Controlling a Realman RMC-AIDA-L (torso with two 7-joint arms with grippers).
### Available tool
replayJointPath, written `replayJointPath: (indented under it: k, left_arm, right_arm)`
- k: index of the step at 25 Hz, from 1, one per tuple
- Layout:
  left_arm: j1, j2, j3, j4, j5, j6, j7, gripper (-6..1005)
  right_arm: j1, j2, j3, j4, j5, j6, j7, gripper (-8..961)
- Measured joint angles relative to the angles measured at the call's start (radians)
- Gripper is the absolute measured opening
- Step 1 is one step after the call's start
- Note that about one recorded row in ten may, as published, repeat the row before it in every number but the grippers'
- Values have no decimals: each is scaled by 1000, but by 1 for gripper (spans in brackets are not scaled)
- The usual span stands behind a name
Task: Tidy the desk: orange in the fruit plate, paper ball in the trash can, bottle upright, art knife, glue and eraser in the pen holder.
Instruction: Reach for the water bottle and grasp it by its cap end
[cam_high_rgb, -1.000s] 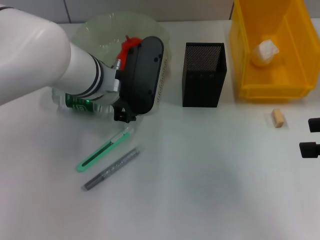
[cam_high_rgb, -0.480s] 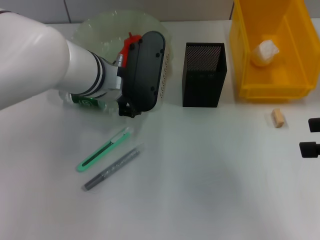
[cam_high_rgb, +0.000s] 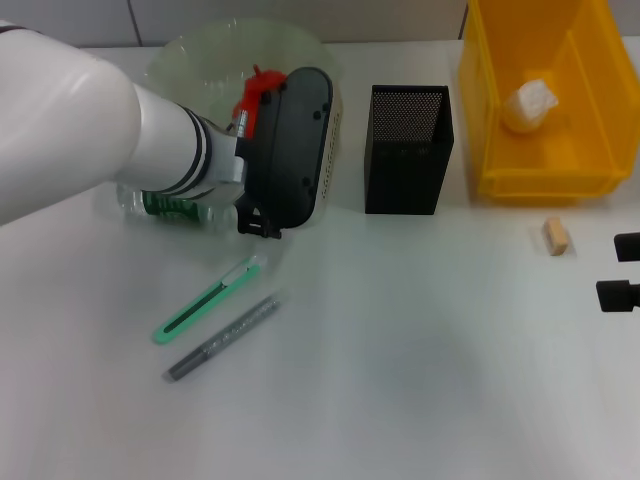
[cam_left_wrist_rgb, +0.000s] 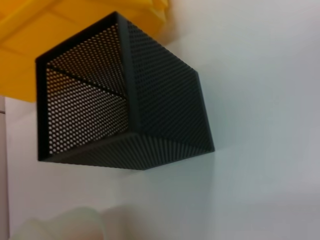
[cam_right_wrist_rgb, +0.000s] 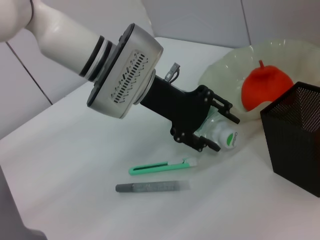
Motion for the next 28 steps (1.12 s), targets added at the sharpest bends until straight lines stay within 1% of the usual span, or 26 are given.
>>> replayJointPath:
  k: [9, 18, 28]
  left_arm:
    - [-1, 0, 25, -7, 39, -8, -26, 641]
    - [-12, 0, 61, -31, 39, -37, -42, 637]
    - [-23, 0, 63, -62, 39, -57, -51, 632]
  right_arm:
    - [6, 0, 2, 1, 0, -2, 0, 757]
    - [7, 0, 2, 1, 0, -2, 0, 757]
    - [6, 0, -4, 1, 1, -3, 0, 756]
